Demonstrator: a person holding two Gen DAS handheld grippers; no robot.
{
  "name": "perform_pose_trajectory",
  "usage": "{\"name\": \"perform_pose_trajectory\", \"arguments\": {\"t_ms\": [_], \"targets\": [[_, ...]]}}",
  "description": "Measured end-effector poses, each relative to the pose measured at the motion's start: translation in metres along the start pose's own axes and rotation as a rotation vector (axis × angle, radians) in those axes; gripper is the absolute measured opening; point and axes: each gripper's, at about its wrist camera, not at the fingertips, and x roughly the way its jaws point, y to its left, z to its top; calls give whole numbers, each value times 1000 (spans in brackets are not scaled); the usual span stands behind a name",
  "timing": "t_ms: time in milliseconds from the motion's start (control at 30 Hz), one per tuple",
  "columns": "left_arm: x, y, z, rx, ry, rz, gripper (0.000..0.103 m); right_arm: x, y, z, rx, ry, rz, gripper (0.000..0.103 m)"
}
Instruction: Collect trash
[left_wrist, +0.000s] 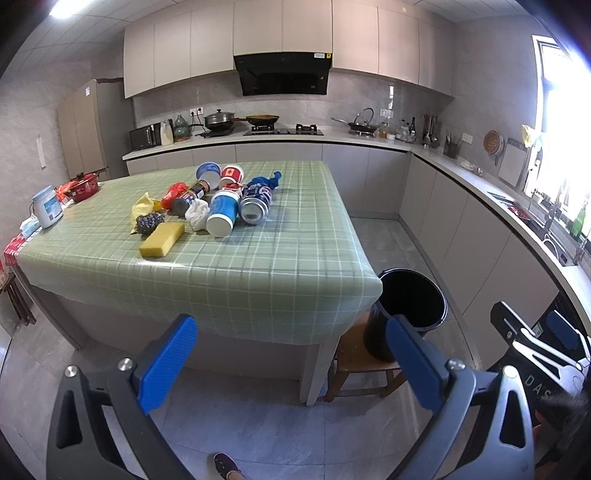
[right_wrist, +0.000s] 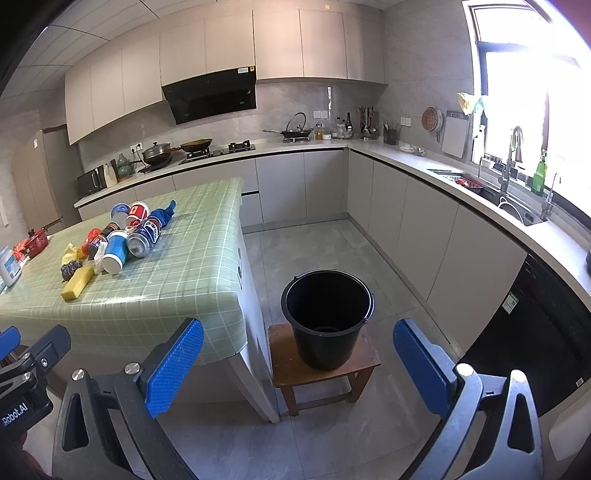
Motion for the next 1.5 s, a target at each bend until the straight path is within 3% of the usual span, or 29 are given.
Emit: {"name": "perform_pose_trajectory", "arguments": {"t_ms": [967,1233,1500], "targets": [[15,2,6,-26,18,17,103,20,5,5,-10,22,14,103],[24,24,9,-59,31,54,103,30,22,7,-31,38,36,103],[46,69,16,-115,51,109,103,51,60,11,-60,66,79,103]]}}
